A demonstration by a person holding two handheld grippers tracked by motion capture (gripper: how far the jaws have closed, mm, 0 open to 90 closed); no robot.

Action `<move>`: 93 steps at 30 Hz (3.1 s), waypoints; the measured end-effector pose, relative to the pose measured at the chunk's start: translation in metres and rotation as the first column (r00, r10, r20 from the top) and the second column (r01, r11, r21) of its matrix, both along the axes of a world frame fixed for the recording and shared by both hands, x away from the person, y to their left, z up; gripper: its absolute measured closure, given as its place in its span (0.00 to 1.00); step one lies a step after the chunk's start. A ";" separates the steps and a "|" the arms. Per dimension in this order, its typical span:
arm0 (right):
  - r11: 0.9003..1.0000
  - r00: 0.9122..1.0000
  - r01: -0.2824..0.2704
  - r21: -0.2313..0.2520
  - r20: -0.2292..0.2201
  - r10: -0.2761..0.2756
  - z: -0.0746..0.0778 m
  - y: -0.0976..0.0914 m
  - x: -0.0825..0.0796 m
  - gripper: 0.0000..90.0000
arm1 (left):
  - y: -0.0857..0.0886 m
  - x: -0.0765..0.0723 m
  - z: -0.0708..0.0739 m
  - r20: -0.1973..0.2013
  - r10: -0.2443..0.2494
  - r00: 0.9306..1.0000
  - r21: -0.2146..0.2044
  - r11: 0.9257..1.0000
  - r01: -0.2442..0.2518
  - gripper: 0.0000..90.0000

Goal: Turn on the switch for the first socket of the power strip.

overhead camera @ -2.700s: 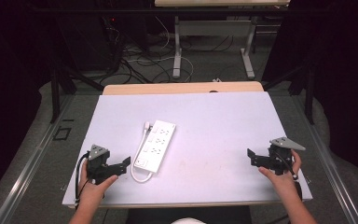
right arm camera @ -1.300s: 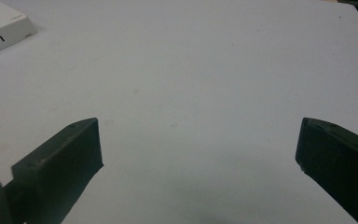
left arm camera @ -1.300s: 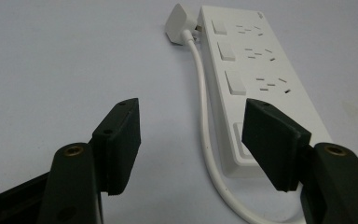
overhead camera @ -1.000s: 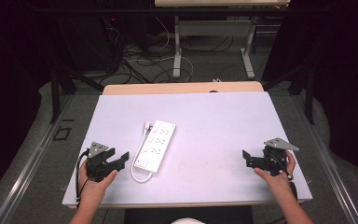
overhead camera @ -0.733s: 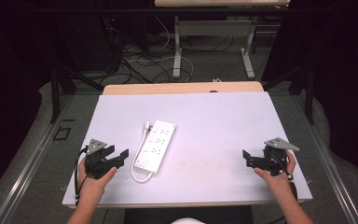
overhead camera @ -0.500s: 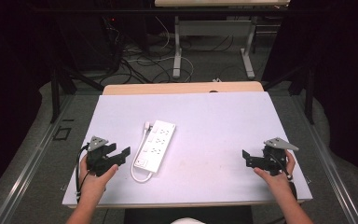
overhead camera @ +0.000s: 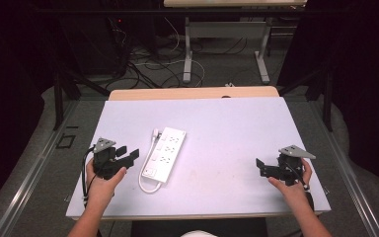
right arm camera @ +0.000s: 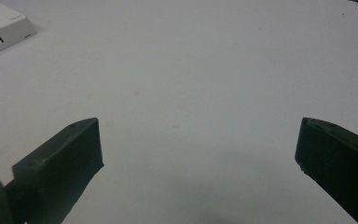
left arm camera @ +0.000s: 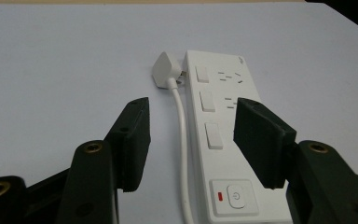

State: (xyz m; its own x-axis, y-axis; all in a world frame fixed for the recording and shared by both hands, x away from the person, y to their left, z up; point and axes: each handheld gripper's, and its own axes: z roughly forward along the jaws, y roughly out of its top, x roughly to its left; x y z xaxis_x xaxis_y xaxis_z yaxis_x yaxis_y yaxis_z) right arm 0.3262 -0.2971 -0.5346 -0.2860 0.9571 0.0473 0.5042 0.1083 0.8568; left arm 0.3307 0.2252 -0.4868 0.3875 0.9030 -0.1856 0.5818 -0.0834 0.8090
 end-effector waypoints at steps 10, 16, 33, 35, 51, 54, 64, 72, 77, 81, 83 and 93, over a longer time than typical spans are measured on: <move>1.000 1.000 0.000 -0.001 -0.004 0.000 0.000 0.000 0.000 0.00 | -0.005 0.008 0.004 -0.014 -0.006 1.000 0.000 1.000 0.006 0.57; 1.000 1.000 0.000 -0.002 -0.004 0.000 0.000 0.000 0.000 0.00 | -0.010 0.012 0.006 -0.023 -0.012 1.000 0.010 1.000 0.013 0.61; 1.000 1.000 0.001 -0.004 -0.004 -0.001 0.000 0.000 0.000 0.00 | -0.021 0.024 0.010 -0.037 -0.019 0.999 0.042 0.999 0.020 0.73; 1.000 1.000 -0.007 -0.006 -0.007 0.007 0.000 -0.001 0.000 0.00 | -0.023 0.025 0.009 -0.043 -0.021 0.999 0.044 0.999 0.023 0.73; 1.000 1.000 -0.011 -0.005 -0.008 0.011 -0.001 -0.001 0.001 0.01 | -0.033 0.035 0.000 -0.088 -0.031 0.996 0.082 0.996 0.038 0.84; 1.000 1.000 -0.014 -0.006 -0.009 0.014 -0.001 -0.001 0.001 0.01 | -0.034 0.036 -0.001 -0.093 -0.029 0.995 0.090 0.995 0.038 0.84; 1.000 1.000 -0.016 -0.004 -0.012 0.016 -0.001 0.000 0.001 0.01 | -0.037 0.042 -0.005 -0.135 -0.030 0.990 0.115 0.992 0.046 0.90; 1.000 1.000 -0.017 -0.004 -0.011 0.017 -0.001 -0.001 0.001 0.01 | -0.042 0.045 -0.010 -0.171 -0.029 0.985 0.132 0.990 0.052 0.94; 1.000 1.000 -0.016 0.001 -0.014 0.016 -0.001 0.000 0.001 0.01 | -0.044 0.047 -0.012 -0.197 -0.028 0.980 0.137 0.989 0.056 0.96; 1.000 1.000 -0.011 0.001 -0.007 0.011 -0.001 -0.001 0.001 0.01 | -0.045 0.049 -0.013 -0.220 -0.033 0.975 0.149 0.987 0.067 0.97; 1.000 1.000 -0.008 0.007 -0.008 0.008 -0.001 0.000 0.001 0.01 | -0.046 0.049 -0.014 -0.236 -0.033 0.971 0.147 0.987 0.069 0.98; 1.000 1.000 -0.011 0.005 -0.010 0.011 -0.001 0.000 0.001 0.01 | -0.049 0.053 -0.019 -0.288 -0.028 0.957 0.147 0.986 0.073 1.00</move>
State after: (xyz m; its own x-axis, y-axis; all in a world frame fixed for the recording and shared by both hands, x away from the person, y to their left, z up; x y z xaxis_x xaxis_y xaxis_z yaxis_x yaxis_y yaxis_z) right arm 0.3274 -0.2972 -0.5359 -0.2960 0.9536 0.0549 0.5118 0.1098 0.8520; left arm 0.3834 0.1759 -0.5056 0.3849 0.9099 -0.1550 0.7776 -0.2292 0.5855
